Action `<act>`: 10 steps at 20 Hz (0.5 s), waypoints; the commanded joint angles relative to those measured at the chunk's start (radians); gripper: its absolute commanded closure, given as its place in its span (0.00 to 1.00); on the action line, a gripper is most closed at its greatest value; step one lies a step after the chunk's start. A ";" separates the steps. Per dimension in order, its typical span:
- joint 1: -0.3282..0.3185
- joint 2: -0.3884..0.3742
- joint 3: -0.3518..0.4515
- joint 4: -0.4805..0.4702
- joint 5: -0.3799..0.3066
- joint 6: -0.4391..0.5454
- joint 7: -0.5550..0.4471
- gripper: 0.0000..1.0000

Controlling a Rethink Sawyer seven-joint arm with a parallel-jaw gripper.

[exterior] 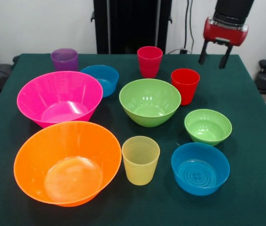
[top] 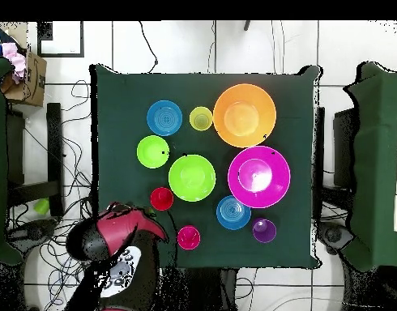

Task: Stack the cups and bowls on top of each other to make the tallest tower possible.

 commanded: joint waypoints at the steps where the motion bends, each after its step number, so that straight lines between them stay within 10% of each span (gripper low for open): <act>1: -0.082 0.026 0.079 0.024 -0.090 0.015 -0.040 0.00; 10: -0.064 0.067 0.061 0.046 -0.131 -0.052 0.019 0.00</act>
